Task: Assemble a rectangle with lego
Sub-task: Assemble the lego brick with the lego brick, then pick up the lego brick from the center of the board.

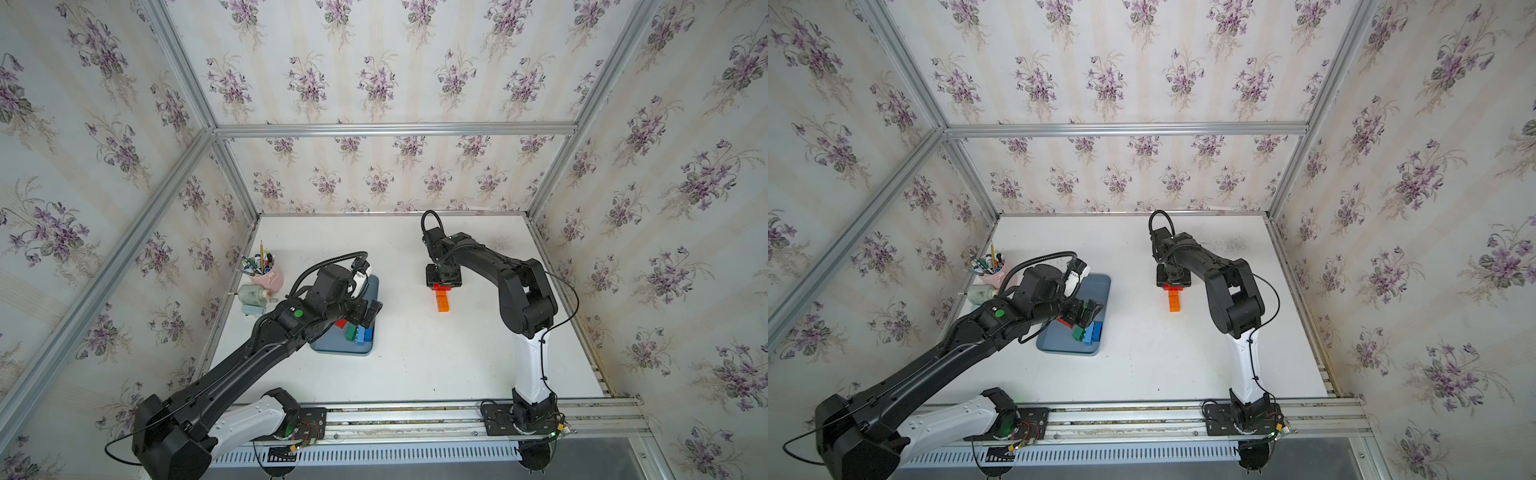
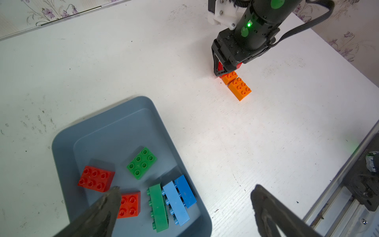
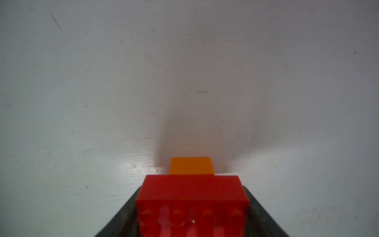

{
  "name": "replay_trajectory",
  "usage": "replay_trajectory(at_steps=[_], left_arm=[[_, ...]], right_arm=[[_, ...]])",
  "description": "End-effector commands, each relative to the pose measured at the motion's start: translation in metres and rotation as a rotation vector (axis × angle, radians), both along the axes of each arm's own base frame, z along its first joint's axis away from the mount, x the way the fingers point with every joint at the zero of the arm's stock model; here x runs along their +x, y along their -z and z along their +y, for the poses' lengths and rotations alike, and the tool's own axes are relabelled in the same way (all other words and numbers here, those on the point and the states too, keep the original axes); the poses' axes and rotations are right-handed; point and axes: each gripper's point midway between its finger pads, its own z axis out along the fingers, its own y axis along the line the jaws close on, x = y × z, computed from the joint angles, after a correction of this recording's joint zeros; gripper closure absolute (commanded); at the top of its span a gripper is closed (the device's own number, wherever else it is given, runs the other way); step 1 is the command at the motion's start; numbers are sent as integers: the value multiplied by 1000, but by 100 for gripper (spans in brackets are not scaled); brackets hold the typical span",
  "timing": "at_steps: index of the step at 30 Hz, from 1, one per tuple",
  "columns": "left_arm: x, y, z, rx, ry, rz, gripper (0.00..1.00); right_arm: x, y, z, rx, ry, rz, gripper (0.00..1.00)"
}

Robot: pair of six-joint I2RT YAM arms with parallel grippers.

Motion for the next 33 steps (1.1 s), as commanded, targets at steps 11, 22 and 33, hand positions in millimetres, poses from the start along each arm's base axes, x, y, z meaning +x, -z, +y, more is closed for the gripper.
replay_trajectory(at_steps=[11,22,33], left_arm=[[9,0,20,41,-128,-30,0],[9,59,26,11,-465,327,6],[16,88,49,102,-775,492,12]], right_arm=[[2,-45,0,18,-55,-120,8],[3,-115,2,121,-48,-305,16],[-12,-120,7,207,-64,-332,19]])
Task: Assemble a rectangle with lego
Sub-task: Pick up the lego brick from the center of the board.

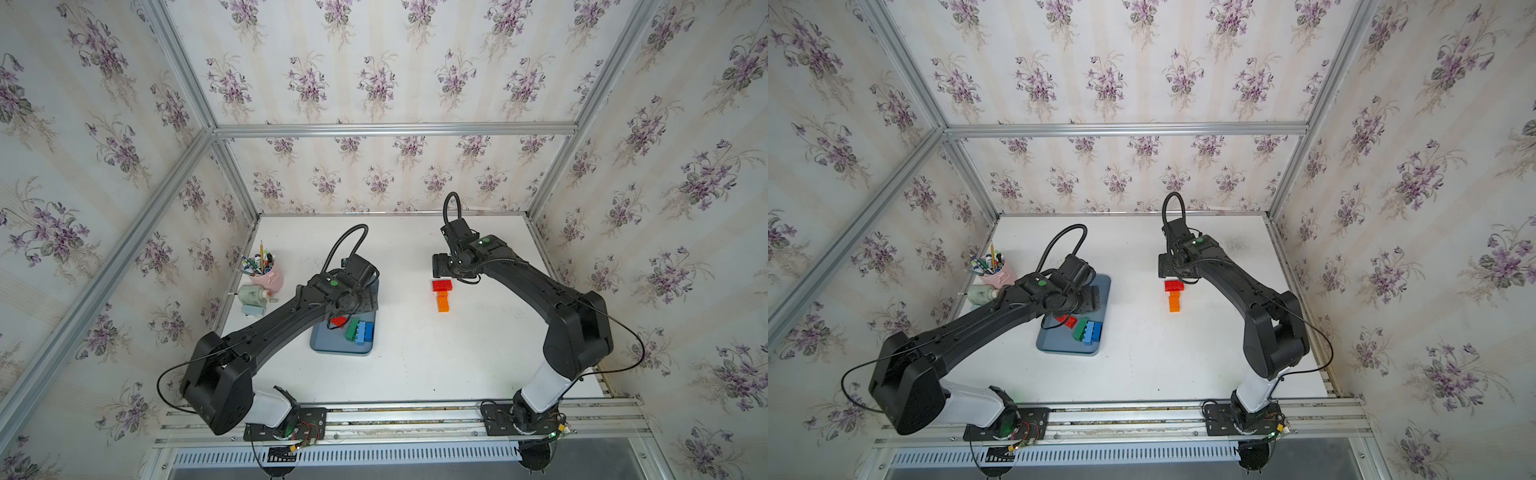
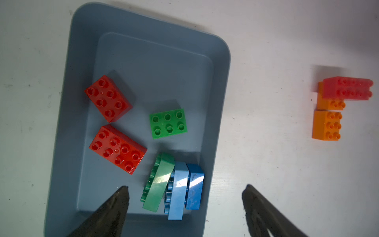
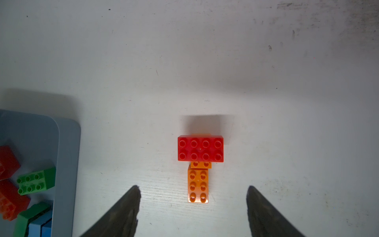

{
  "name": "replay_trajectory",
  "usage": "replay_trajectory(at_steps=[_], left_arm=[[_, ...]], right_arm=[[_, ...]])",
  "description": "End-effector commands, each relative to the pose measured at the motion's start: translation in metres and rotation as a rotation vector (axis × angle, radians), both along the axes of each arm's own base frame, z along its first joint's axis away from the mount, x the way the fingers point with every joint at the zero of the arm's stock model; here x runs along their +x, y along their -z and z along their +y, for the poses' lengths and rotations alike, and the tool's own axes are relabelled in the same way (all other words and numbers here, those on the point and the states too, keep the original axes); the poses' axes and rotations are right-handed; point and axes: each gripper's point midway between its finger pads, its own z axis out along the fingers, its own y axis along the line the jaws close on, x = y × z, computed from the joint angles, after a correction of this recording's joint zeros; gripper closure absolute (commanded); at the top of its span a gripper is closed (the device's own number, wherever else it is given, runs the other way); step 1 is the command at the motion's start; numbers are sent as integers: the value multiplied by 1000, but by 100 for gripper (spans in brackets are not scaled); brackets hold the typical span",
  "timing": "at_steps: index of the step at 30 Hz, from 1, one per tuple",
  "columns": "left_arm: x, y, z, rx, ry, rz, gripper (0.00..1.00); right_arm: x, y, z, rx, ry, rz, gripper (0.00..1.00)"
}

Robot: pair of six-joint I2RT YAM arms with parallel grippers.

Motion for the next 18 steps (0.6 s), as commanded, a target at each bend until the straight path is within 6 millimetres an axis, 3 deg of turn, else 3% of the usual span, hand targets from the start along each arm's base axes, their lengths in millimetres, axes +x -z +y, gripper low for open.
replay_trajectory(at_steps=[1,9,13,18], left_arm=[[-12,15,23,50,-127,107,12],[-23,31,32,92,-113,185,12],[-32,38,27,22,-141,200,14],[-14,35,18,4,-128,147,15]], right_arm=[[1,-9,7,48,-9,-33,19],[-4,-14,12,91,-31,-44,19],[-4,-14,13,101,-35,-44,20],[-5,-11,15,108,-41,-34,20]])
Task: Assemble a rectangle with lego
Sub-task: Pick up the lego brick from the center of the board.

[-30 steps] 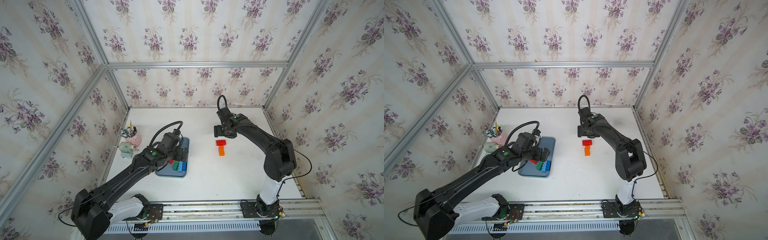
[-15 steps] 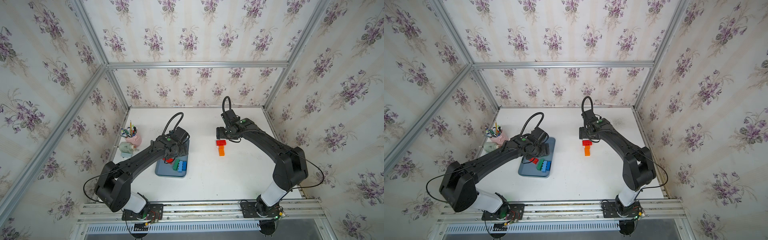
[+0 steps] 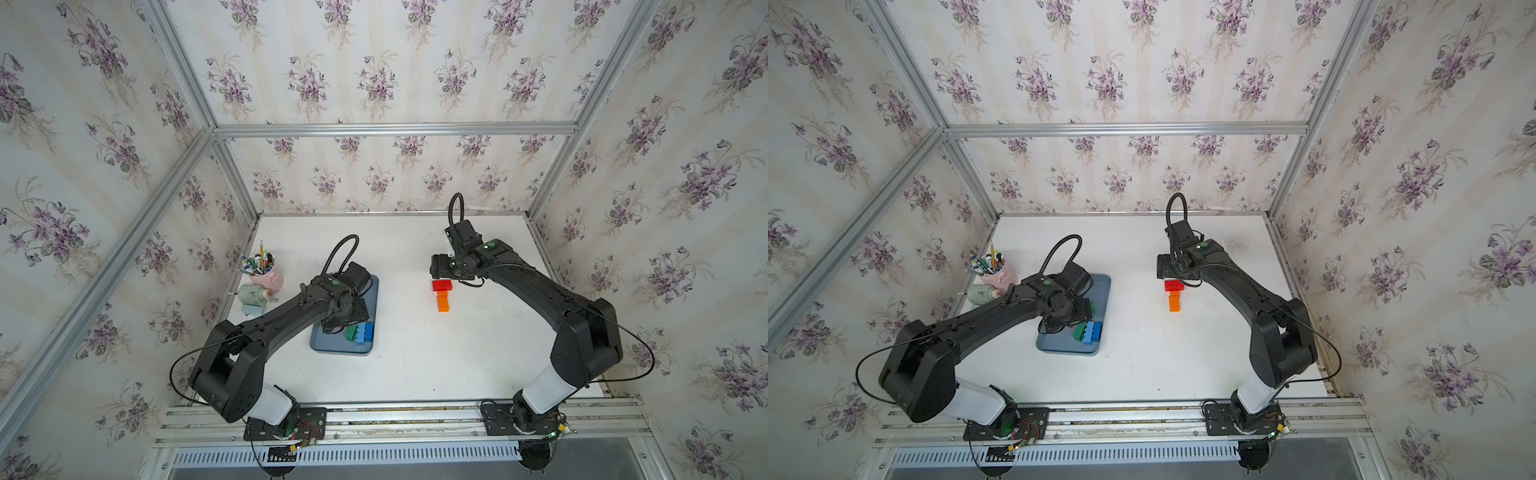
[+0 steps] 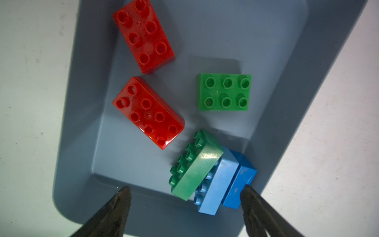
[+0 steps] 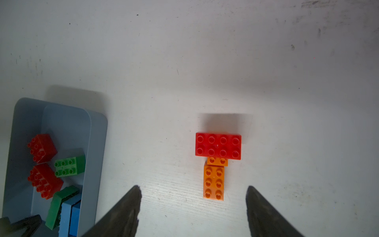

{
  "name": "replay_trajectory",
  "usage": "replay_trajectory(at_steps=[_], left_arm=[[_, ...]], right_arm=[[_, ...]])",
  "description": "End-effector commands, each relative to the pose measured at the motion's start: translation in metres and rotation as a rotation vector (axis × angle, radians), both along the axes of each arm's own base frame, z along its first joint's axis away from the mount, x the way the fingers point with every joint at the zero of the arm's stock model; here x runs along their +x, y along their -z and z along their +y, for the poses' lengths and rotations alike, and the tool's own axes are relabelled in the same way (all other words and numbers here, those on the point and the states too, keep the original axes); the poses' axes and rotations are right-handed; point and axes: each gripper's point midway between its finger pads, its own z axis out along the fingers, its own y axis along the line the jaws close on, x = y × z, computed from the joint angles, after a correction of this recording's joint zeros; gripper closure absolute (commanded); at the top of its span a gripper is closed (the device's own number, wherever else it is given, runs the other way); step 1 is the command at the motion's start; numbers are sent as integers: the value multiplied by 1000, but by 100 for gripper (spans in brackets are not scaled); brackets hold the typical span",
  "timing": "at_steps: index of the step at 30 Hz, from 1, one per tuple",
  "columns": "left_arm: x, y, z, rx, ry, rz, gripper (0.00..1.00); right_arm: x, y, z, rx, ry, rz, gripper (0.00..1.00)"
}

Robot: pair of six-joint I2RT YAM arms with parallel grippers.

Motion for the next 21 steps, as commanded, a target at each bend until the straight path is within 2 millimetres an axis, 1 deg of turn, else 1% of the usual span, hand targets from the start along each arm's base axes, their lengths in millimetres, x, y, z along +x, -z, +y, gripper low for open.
replay_trajectory(at_steps=[1,6,9,12,15,18,21], left_arm=[[21,-7,-7,1,15,-55,15],[43,-5,-10,70,51,-59,15],[43,-1,-14,60,40,-40,16],[33,7,-15,17,-9,-8,17],[18,13,-16,-38,-86,18,19],[3,19,-13,-77,-179,47,20],[-6,21,-9,-99,-252,59,19]], right_arm=[[2,-4,4,20,-5,-13,20],[1,-5,4,20,-5,-13,20],[1,-7,3,19,-5,-18,20],[1,-7,3,18,-6,-18,20],[1,-4,4,21,-9,-13,20],[2,-2,6,25,-13,-7,20],[2,0,7,28,-17,0,20]])
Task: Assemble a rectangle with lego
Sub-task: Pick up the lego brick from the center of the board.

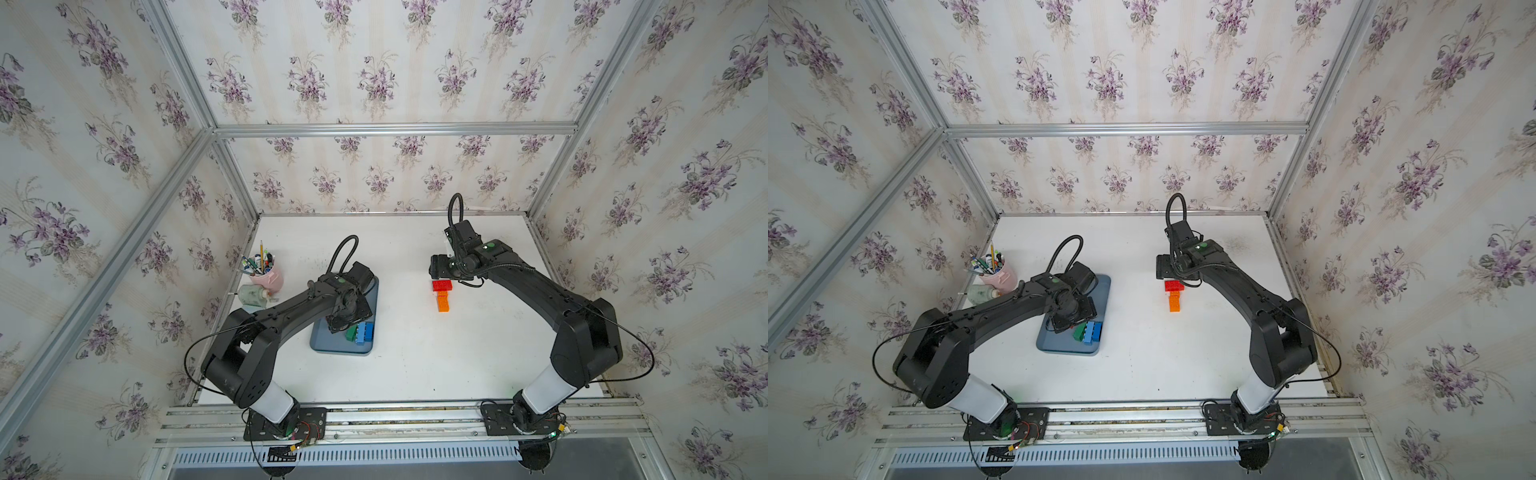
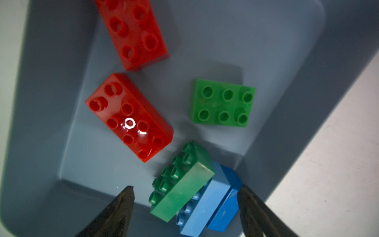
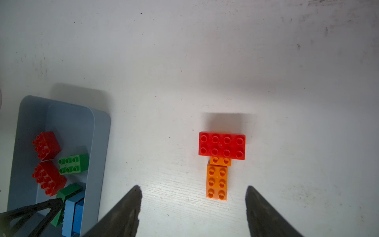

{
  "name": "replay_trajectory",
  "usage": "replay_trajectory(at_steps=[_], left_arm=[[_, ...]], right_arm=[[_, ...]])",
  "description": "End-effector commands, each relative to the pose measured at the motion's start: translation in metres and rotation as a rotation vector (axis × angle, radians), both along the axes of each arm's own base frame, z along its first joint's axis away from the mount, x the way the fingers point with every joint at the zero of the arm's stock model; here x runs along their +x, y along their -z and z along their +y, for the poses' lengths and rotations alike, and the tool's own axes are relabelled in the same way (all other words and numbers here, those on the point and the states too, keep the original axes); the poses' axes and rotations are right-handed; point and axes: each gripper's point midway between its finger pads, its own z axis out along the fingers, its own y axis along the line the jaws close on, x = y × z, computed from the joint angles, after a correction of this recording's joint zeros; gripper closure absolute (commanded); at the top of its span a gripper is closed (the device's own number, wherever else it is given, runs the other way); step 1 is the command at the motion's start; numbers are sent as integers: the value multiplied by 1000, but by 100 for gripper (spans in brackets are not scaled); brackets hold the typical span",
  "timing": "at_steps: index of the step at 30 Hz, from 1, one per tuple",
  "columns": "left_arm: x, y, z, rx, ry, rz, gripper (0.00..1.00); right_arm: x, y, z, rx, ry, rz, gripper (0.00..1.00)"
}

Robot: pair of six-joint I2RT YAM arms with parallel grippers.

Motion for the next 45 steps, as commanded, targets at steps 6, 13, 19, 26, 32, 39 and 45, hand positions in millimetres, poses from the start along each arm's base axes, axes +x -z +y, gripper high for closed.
replay_trajectory(at_steps=[6,13,19,26,32,39,45], left_arm=[[-6,-3,-4,-84,-182,-2,12],[-11,10,-11,-164,-277,56,8],[-9,19,-11,-183,-340,69,8],[-14,27,-10,-191,-396,105,8],[-13,27,-4,-185,-418,100,10],[-9,26,2,-191,-451,101,7],[-5,26,6,-205,-483,101,3]], right_arm=[[2,0,4,13,-7,-7,21],[1,-2,4,18,-11,-12,21],[-1,-2,6,25,-17,-11,21],[-2,-2,6,30,-20,-13,21],[-3,-1,7,35,-24,-10,21],[-4,-1,9,40,-32,-6,21],[-6,2,12,43,-41,2,21]])
